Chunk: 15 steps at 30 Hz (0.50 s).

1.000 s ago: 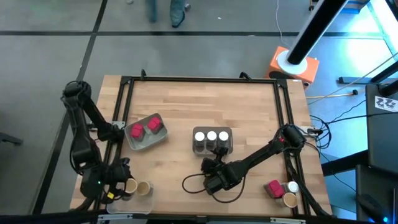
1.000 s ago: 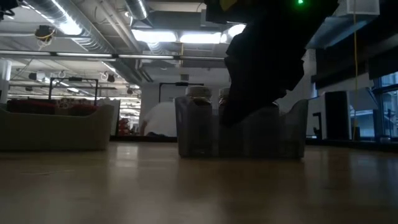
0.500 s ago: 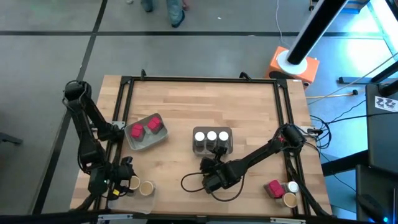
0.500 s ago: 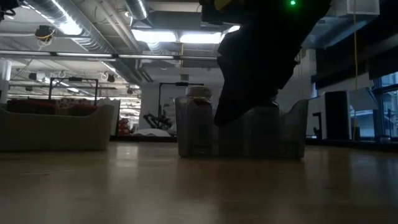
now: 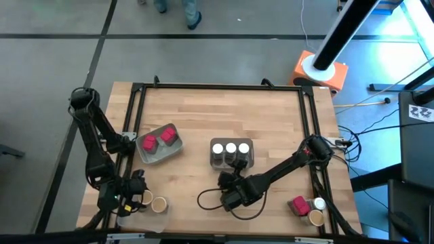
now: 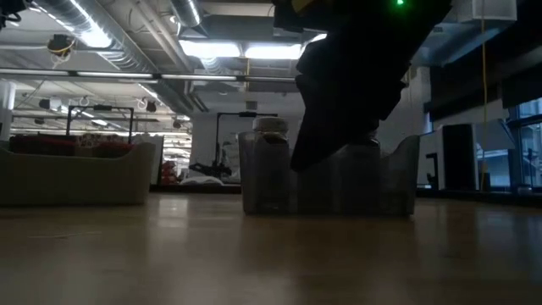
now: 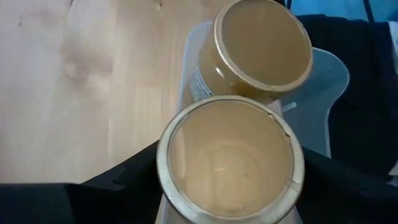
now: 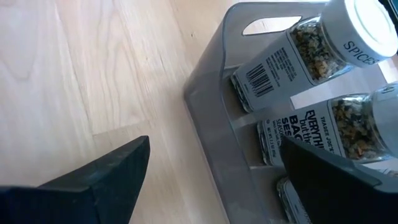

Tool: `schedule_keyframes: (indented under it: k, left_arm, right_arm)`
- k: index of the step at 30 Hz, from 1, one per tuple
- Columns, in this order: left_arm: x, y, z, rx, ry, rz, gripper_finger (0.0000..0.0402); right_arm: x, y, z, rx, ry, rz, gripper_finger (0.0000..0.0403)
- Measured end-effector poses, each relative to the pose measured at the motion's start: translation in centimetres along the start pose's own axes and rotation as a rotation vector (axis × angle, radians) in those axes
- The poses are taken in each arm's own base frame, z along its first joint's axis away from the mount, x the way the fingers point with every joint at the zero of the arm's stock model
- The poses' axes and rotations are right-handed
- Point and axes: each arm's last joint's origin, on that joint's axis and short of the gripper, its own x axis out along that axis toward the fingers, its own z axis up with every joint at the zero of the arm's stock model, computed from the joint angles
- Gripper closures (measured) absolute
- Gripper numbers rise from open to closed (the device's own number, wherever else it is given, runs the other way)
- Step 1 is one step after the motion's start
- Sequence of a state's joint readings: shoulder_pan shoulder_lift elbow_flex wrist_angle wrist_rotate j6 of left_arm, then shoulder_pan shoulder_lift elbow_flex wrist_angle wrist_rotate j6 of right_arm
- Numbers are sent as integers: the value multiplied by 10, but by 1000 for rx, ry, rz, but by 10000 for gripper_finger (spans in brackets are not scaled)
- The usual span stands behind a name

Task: Sort spices by type
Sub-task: Put the top gold seasoning bottle into the transparent bin

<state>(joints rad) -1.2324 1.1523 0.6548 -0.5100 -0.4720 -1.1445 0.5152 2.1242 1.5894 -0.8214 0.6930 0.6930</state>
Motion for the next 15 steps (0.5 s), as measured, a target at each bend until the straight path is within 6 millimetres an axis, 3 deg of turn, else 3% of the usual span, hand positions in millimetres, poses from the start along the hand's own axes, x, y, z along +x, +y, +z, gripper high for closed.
schedule_keyframes:
  k: [7, 15]
  left_arm:
    - [-10, -6, 8, -2, -13, -54, 126]
    - [-9, -4, 9, -8, -29, -32, 126]
  right_arm:
    - [0, 1, 1, -8, -10, 9, 43]
    - [0, 1, 1, -9, -10, 9, 43]
